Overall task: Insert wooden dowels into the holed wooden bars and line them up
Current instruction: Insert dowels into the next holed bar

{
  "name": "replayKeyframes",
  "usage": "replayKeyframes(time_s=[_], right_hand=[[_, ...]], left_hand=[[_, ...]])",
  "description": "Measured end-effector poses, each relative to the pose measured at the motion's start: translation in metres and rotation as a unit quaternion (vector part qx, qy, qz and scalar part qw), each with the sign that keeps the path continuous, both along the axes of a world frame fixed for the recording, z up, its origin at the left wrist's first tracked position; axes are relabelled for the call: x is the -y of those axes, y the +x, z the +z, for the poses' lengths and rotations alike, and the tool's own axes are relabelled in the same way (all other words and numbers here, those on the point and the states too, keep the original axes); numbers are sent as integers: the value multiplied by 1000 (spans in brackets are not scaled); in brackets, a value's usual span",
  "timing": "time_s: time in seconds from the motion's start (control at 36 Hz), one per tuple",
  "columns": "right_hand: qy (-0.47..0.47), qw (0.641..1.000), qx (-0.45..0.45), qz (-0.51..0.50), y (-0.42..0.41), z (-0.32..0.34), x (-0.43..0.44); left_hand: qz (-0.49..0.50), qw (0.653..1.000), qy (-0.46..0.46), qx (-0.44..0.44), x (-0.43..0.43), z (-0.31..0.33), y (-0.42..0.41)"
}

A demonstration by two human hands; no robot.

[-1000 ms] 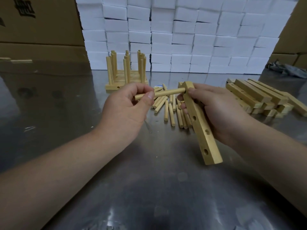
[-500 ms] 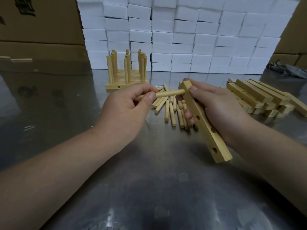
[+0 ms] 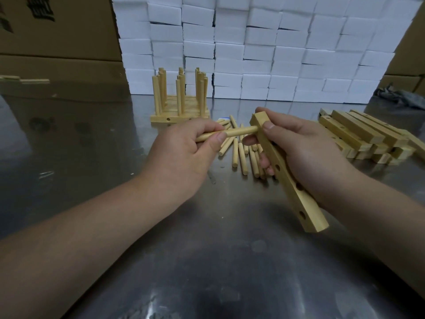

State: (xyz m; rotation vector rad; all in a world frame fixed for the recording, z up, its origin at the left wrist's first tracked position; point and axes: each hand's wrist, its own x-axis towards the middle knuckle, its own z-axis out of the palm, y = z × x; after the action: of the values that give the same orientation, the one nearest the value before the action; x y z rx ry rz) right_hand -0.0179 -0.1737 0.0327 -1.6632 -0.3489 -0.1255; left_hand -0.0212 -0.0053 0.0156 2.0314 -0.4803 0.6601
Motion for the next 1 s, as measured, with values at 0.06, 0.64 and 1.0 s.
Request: replayKeyframes(time_s=[0.06, 0.64, 1.0], right_hand=[[-13, 1000, 9, -1, -1, 0, 0], [-45, 997, 47, -30, 3, -7, -1], [-107, 994, 13, -22, 10, -15, 0]], left_hand=[[-2, 1000, -16, -12, 1, 0, 0], [-23, 981, -101, -164, 3, -4, 9], [31, 980, -154, -119, -6, -1, 20]])
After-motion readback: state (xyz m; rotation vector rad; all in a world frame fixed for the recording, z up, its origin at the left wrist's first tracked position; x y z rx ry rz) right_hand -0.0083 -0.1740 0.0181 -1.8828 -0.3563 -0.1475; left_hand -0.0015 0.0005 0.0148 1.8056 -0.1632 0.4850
